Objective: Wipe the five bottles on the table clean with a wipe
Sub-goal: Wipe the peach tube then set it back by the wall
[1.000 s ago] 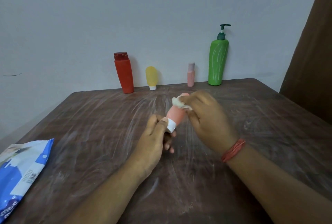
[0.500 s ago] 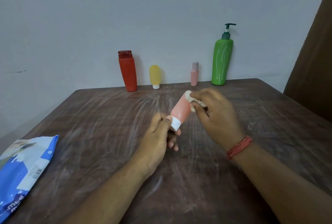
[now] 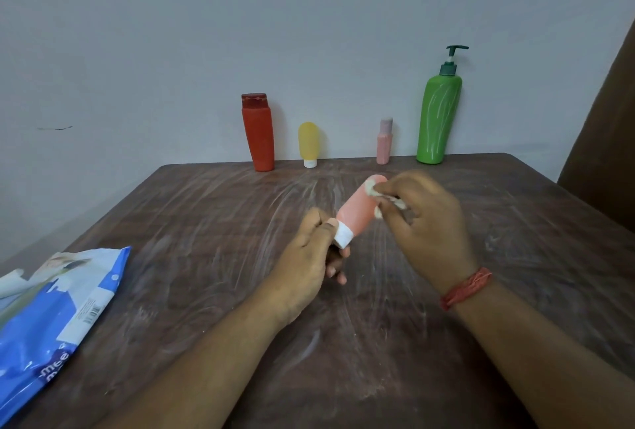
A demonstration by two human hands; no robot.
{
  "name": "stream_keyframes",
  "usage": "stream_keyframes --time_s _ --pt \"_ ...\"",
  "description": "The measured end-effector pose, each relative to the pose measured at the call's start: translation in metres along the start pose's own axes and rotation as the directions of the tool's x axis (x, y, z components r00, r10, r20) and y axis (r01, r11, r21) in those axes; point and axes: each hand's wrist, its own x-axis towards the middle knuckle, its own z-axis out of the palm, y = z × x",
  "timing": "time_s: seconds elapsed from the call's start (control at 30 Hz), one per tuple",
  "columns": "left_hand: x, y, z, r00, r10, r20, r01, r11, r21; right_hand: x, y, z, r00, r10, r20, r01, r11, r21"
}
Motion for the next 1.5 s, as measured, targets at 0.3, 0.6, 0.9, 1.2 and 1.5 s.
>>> stream_keyframes --time_s 0.3,0.6,0.9,1.2,1.5 --pt "0.001 0.003 -0.001 0.998 -0.039 0.045 0.041 0.998 -0.049 0.01 0.007 -0.006 0.99 0.068 -0.124 -0.07 0.998 -0.011" --pt "0.002 0.007 -0.001 0.998 -0.062 -0.033 0.054 0.977 -0.206 0.006 -0.002 0.005 0.986 -0.148 0.081 0.152 0.988 -0.038" --pt "0.001 0.008 -0.001 0.995 -0.097 -0.007 0.091 0.956 -0.279 -0.005 -0.015 0.008 0.99 -0.093 0.104 0.09 0.995 0.037" --pt "-0.001 0.003 0.008 0.993 -0.089 -0.083 0.066 0.968 -0.242 -0.005 -0.018 0.008 0.943 -0.248 0.223 0.253 0.967 0.009" --pt "-0.001 -0.002 0.011 0.991 -0.083 -0.109 0.064 0.983 -0.174 -0.004 -0.012 0.007 0.96 -0.21 0.188 0.205 0.978 0.041"
